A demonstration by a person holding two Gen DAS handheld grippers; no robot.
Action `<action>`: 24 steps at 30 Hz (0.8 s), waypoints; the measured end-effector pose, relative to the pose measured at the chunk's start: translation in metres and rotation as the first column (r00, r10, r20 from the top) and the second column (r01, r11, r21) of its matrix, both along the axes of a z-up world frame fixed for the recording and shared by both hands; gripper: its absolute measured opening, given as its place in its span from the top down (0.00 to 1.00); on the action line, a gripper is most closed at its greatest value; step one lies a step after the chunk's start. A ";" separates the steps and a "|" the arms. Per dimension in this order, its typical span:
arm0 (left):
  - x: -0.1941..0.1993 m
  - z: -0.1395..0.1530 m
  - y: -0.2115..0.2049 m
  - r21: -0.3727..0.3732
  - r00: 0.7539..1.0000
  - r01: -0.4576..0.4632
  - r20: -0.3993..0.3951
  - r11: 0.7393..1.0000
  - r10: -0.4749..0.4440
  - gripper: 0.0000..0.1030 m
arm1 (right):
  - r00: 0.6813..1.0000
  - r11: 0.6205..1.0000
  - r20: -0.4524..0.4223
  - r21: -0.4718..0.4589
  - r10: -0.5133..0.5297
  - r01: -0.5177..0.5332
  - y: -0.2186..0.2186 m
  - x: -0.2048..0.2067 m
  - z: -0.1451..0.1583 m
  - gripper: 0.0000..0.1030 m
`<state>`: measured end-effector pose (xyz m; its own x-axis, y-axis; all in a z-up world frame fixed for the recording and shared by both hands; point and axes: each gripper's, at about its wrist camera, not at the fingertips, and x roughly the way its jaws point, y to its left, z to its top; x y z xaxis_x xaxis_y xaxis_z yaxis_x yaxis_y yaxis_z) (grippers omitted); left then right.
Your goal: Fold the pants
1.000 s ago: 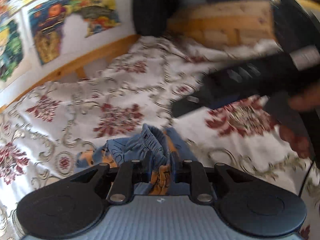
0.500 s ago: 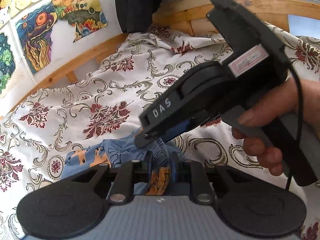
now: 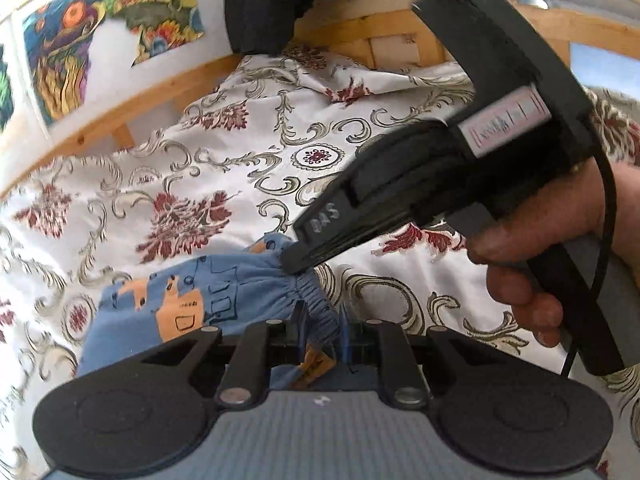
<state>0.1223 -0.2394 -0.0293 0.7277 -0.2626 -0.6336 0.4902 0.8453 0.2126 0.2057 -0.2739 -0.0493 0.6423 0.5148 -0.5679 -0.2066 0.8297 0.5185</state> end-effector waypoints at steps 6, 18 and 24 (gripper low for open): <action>-0.011 0.010 0.030 -0.111 0.999 0.041 -0.009 0.993 -0.043 0.81 | 0.999 0.999 -0.043 -0.036 0.001 -0.002 0.000 0.003 -0.010 0.81; 0.025 0.014 0.137 -0.242 0.866 -0.486 -0.008 0.840 0.499 0.45 | 0.935 0.922 0.351 -0.343 -0.049 0.177 0.031 -0.035 0.014 0.15; 0.027 -0.019 0.172 -0.200 0.820 -0.567 -0.051 0.799 0.570 0.37 | 0.928 0.789 0.362 -0.593 0.085 0.159 0.084 -0.049 -0.006 0.07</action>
